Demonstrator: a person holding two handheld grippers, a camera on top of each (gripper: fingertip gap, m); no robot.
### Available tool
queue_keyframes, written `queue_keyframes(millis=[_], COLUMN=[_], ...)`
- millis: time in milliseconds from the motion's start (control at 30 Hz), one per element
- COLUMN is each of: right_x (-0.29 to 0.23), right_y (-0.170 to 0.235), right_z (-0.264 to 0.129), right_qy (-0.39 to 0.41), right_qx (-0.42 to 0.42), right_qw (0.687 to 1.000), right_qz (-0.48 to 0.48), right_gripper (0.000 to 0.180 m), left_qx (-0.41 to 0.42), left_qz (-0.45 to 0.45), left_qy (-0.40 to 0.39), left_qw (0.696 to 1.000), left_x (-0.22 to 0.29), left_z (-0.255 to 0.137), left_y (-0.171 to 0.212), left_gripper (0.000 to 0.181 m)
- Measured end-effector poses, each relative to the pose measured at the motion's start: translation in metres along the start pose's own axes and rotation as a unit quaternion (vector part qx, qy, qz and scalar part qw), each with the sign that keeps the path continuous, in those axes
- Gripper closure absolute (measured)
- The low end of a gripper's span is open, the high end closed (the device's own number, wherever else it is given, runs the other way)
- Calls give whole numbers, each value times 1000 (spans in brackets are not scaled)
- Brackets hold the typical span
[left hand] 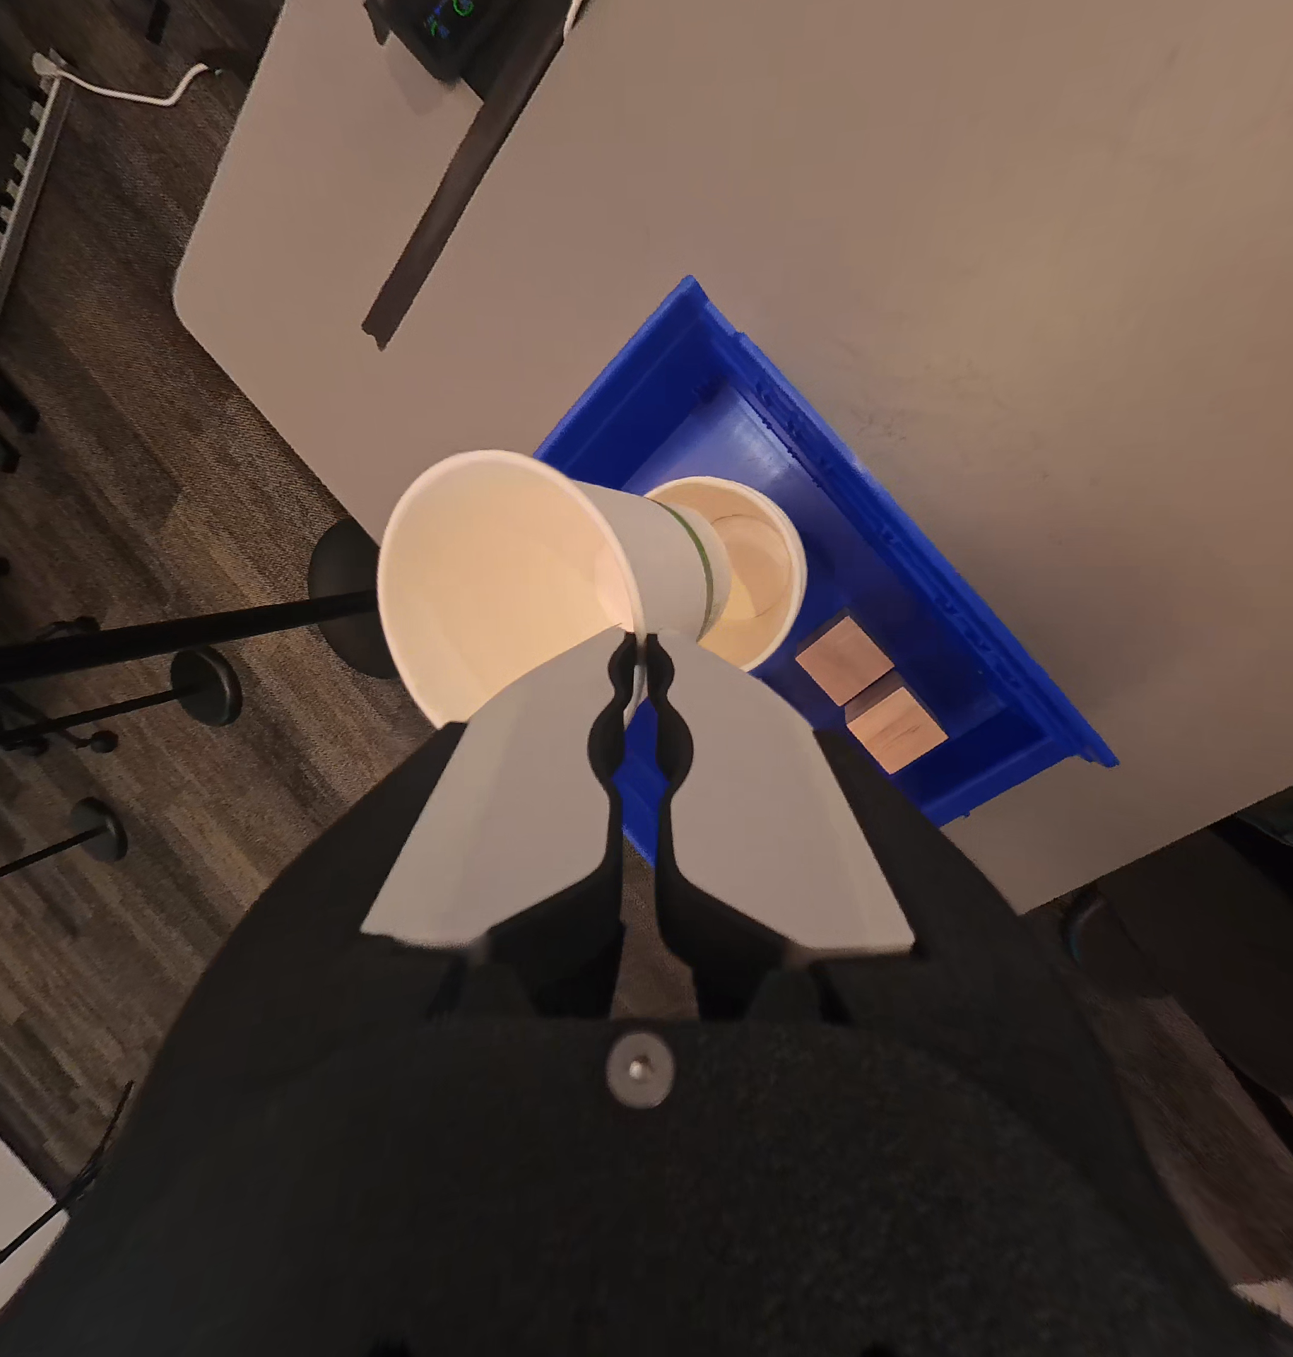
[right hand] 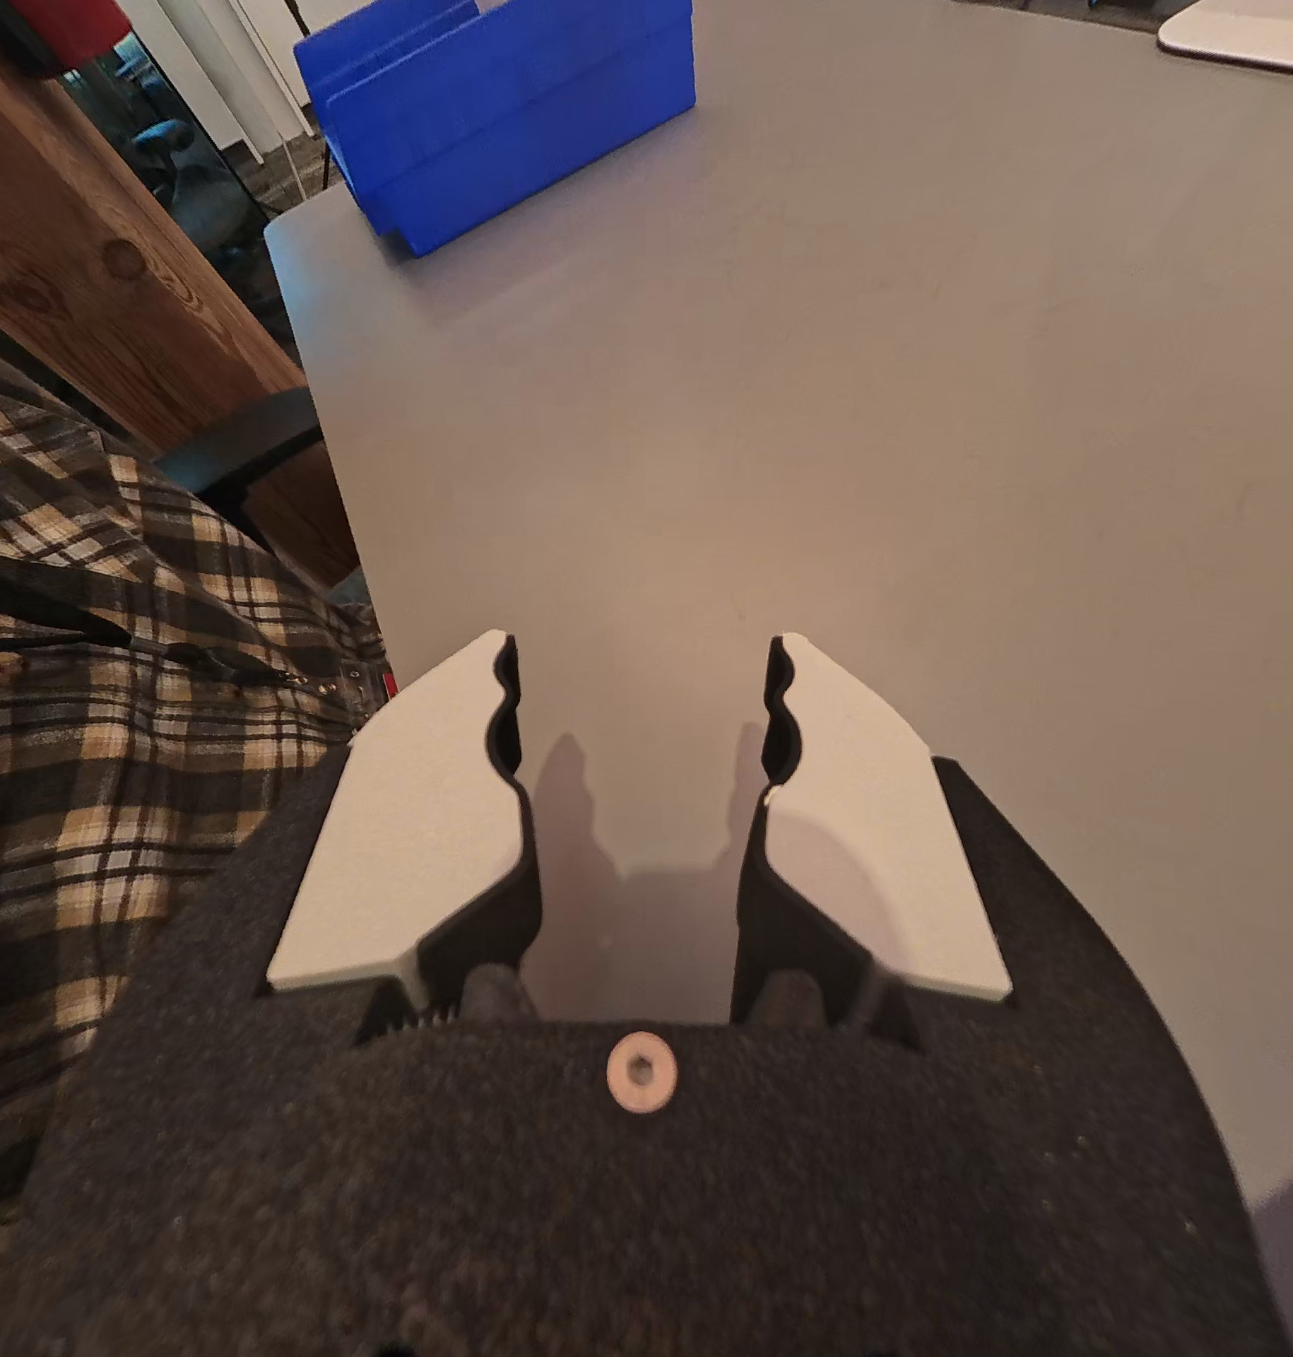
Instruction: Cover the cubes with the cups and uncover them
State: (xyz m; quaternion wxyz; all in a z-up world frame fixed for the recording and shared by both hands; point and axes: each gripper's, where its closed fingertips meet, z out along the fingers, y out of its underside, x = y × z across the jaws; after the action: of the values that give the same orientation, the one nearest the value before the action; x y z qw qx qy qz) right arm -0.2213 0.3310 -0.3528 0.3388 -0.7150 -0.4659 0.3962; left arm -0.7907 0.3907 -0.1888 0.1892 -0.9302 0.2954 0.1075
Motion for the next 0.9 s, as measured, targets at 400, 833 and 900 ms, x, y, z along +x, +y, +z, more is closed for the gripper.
queue_keyframes(millis=[400,833,900], right_x=[-3,-4,-4], right_y=[0,3,3], right_z=[-4,-16,-17], right_qy=[0,8,9], right_qx=[10,20,20], right_qw=[1000,1000,1000], right_qz=[-1,2,2], right_gripper=[116,116,116], left_qx=[1,17,21], left_qz=[27,57,63], left_qy=[-42,-45,-42], left_qw=[999,997,997], left_x=[0,19,24], left_z=[-37,-47,-47], left_y=[-32,-66,-73], left_gripper=[179,179,178])
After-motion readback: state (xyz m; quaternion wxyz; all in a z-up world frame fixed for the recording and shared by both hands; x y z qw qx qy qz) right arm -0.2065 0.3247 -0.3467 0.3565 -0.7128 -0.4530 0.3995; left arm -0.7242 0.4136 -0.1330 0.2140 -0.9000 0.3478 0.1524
